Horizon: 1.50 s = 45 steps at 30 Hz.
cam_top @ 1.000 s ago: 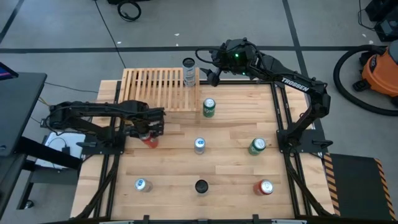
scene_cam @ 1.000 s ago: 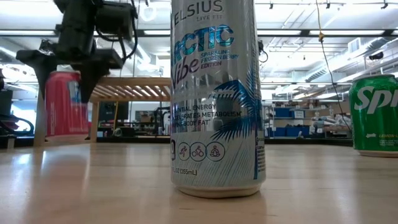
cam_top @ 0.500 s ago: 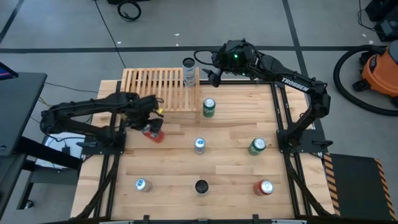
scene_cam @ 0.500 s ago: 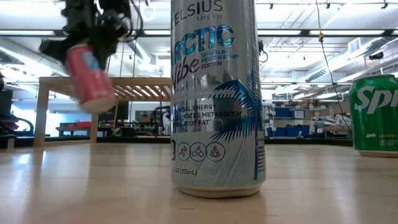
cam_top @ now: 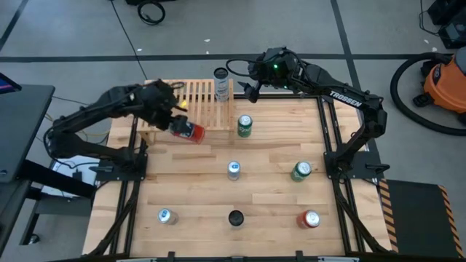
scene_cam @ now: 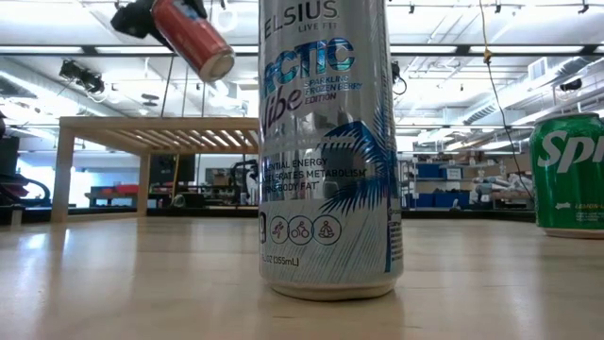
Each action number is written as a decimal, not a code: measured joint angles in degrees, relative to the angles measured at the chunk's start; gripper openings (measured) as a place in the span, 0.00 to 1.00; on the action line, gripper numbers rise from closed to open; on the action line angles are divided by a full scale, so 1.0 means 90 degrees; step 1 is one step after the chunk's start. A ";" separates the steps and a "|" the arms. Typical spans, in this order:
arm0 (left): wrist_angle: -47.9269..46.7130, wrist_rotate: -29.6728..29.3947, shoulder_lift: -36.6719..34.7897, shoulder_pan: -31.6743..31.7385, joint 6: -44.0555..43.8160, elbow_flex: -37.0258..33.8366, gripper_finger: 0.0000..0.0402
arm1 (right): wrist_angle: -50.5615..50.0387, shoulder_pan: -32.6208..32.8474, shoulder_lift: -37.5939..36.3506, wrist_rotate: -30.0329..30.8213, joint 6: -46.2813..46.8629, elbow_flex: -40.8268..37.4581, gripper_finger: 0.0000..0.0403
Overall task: Place canned beverage on shelf
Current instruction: Put the top orange soda can on the shelf
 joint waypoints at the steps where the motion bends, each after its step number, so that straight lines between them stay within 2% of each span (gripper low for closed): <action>1: -0.0106 -0.0056 0.0000 0.0074 0.0051 0.0115 0.78 | -0.0001 0.0000 0.0001 0.0000 0.0017 0.0000 0.99; 9: -0.0771 -0.0093 0.0455 0.0788 0.0912 0.1091 0.78 | -0.0001 0.0000 0.0001 0.0014 0.0020 0.0000 0.99; 12: -0.1280 -0.0108 0.0806 0.1071 0.1421 0.1543 0.78 | -0.0004 0.0000 -0.0001 0.0019 0.0020 0.0000 0.99; 18: -0.1640 -0.0118 0.1565 0.1581 0.2345 0.2411 0.78 | -0.0219 -0.0060 -0.0001 0.0022 0.0056 0.0000 0.99; 27: -0.2277 -0.0270 0.2637 0.2084 0.3241 0.3514 0.78 | -0.0663 -0.0097 -0.0001 0.0021 0.0356 0.0000 0.99; 36: -0.2276 -0.0314 0.3245 0.2120 0.3854 0.4131 0.78 | -0.0642 -0.0071 -0.0004 0.0003 0.0678 0.0000 0.99; 45: -0.2281 -0.0414 0.3517 0.2105 0.4448 0.4148 0.78 | -0.0654 0.0067 -0.0004 -0.0005 0.0919 0.0000 0.99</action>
